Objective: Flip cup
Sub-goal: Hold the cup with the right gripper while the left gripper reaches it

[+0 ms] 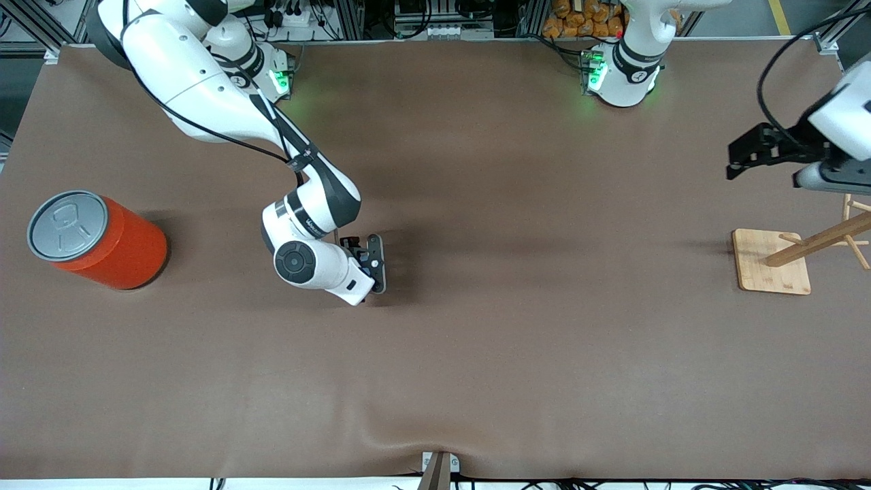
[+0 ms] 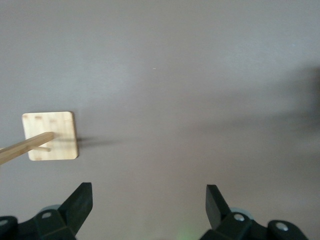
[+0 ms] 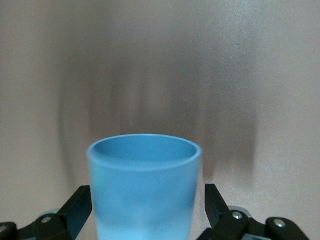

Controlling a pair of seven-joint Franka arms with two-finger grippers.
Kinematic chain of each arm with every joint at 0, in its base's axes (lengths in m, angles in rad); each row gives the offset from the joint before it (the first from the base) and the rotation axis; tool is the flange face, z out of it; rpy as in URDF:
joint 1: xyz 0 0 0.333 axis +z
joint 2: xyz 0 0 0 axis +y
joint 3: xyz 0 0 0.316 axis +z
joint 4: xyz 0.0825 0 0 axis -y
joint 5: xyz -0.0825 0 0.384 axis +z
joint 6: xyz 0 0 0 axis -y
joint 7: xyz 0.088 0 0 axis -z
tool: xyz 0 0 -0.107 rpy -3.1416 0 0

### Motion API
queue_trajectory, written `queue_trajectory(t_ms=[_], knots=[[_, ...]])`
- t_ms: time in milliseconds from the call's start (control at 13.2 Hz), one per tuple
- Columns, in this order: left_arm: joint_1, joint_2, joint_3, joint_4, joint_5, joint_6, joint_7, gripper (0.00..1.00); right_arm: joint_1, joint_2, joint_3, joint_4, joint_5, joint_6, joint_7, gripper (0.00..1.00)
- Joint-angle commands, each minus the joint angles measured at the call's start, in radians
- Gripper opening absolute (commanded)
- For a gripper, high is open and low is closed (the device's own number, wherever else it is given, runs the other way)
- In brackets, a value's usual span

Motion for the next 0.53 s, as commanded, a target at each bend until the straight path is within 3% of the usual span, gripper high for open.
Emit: queue_trajectory(t_ms=[0, 152, 456], knots=[[-0.007, 0.062, -0.007, 0.001, -0.103, 0.017, -0.003, 1.0, -0.007, -0.013, 0.001, -0.012, 0.006, 0.022, -0.043, 1.0], [-0.01, 0.183, -0.007, -0.002, -0.258, 0.108, -0.006, 1.0, -0.012, -0.028, 0.003, 0.003, 0.009, -0.013, -0.014, 1.0], [-0.05, 0.384, -0.037, 0.0, -0.488, 0.383, -0.007, 1.0, -0.067, -0.036, 0.003, 0.072, 0.013, -0.187, 0.243, 1.0]])
